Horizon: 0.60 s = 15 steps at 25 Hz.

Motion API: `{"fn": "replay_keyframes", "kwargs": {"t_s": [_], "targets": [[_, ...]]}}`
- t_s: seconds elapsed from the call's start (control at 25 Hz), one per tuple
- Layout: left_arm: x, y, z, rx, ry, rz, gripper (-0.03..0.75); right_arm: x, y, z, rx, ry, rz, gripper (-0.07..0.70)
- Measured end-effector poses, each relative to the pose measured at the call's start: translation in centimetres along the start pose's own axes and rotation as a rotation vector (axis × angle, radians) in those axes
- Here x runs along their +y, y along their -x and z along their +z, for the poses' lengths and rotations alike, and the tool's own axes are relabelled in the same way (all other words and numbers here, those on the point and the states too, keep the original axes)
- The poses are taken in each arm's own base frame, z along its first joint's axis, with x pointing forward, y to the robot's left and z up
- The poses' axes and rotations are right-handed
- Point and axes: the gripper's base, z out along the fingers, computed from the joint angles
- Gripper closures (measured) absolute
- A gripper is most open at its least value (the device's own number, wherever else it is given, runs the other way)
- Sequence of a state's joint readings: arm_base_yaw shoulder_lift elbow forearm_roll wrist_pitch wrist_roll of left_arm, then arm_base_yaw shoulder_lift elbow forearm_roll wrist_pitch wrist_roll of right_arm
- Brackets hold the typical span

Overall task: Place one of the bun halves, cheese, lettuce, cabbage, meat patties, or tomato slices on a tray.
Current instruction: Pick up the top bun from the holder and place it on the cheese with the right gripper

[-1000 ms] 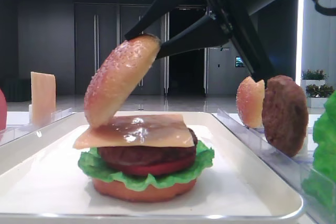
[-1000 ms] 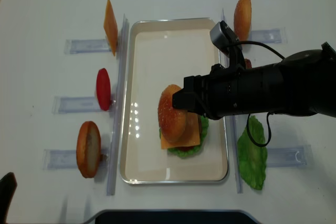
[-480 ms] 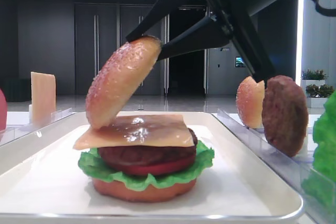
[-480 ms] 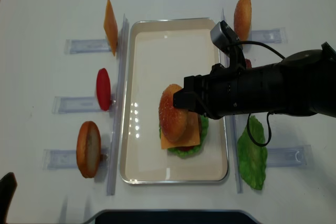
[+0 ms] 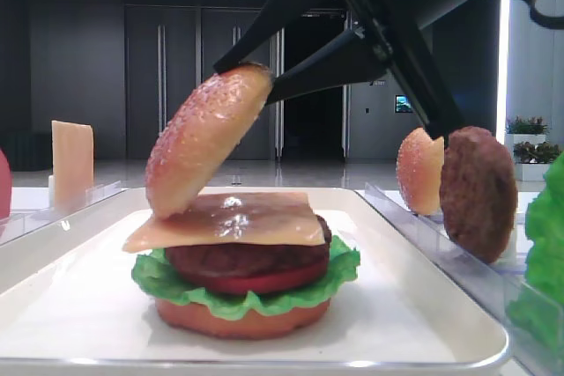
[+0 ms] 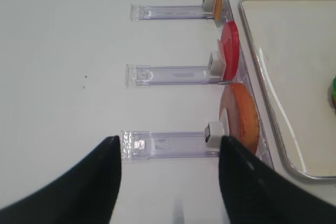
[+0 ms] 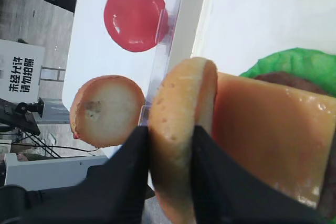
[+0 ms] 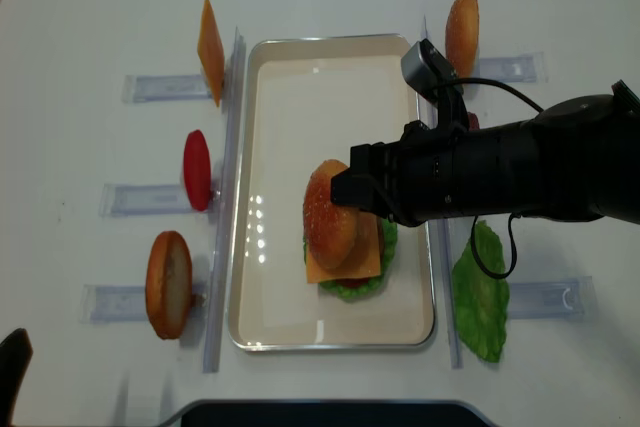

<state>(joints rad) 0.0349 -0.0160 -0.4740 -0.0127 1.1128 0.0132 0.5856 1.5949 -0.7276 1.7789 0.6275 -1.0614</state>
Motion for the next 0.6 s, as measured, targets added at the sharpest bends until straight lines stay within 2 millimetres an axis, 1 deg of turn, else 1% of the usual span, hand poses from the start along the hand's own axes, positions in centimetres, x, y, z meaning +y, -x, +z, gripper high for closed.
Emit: {"fn": "replay_keyframes", "kwargs": {"t_s": [0.6], "targets": [[0.00, 0.00, 0.00, 0.000, 0.000, 0.000, 0.262, -0.01, 0.00, 0.00, -0.001, -0.001, 0.006, 0.432]]}}
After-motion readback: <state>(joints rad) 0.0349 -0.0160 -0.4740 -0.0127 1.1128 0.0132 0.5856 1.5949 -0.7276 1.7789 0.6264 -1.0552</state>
